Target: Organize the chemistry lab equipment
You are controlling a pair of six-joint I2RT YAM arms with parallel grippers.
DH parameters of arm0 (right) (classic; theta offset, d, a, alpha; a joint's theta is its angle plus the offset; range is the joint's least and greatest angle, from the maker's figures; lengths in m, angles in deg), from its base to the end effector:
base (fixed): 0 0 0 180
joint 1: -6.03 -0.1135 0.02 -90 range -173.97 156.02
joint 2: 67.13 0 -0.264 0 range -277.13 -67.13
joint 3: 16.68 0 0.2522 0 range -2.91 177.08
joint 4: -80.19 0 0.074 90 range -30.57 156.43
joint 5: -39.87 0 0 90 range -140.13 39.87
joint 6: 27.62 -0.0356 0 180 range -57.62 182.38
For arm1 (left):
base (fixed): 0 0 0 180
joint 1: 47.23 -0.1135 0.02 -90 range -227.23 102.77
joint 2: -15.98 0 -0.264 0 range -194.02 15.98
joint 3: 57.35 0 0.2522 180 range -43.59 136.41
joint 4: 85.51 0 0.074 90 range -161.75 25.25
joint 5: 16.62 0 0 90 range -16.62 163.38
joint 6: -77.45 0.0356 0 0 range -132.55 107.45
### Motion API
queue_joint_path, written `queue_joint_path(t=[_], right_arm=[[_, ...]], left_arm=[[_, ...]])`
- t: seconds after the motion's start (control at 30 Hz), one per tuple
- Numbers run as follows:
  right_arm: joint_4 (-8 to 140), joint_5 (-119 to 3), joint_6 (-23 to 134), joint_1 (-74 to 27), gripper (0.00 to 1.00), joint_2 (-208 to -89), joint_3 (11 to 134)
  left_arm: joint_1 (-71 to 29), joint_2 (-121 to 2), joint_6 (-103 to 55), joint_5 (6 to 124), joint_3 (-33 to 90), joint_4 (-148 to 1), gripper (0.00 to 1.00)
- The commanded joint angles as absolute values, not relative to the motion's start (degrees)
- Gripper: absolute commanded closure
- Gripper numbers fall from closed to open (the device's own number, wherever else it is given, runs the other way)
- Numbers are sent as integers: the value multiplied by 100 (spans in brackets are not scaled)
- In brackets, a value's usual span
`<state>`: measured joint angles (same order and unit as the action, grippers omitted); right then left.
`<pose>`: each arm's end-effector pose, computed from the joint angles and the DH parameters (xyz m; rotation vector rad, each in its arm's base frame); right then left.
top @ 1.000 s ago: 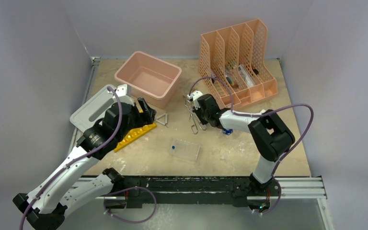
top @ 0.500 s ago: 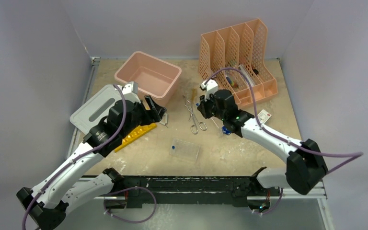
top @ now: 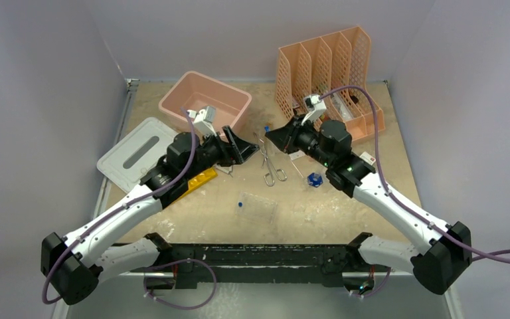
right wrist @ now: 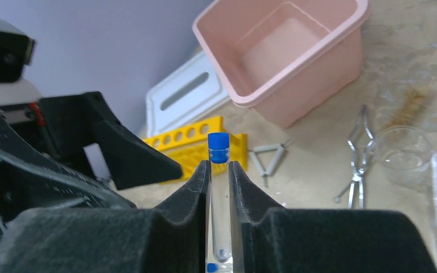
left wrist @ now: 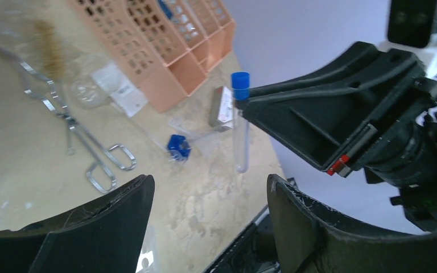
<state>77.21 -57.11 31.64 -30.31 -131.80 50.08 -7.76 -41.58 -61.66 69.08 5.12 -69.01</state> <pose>0.2136 0.1625 0.3596 -0.1825 1.6698 0.9973 0.1812 -0.1527 0.3359 -0.1033 1.9285 -1.1515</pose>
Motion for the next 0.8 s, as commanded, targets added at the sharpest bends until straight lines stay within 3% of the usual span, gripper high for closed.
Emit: queue_joint_path(t=[0.0,0.2,0.33,0.63,0.77], right_arm=[[8204,-5644,1868,-3036,84,-12951,5297],[8476,-5520,947,-3027,84,-12875,5225],[8579,-5647,745,-3024,84,-12875,5242],[8526,-5768,722,-3019,84,-12725,5073],[8571,-5788,720,-3024,84,-12642,4941]], left_arm=[[-594,-4385,-6443,6294,543,-8360,29],[-358,-4768,-6601,6342,723,-8663,34],[-311,-4933,-6589,6510,863,-8541,53],[-310,-5030,-6539,6352,1030,-8799,76],[-306,-5010,-6560,6316,983,-9027,93]])
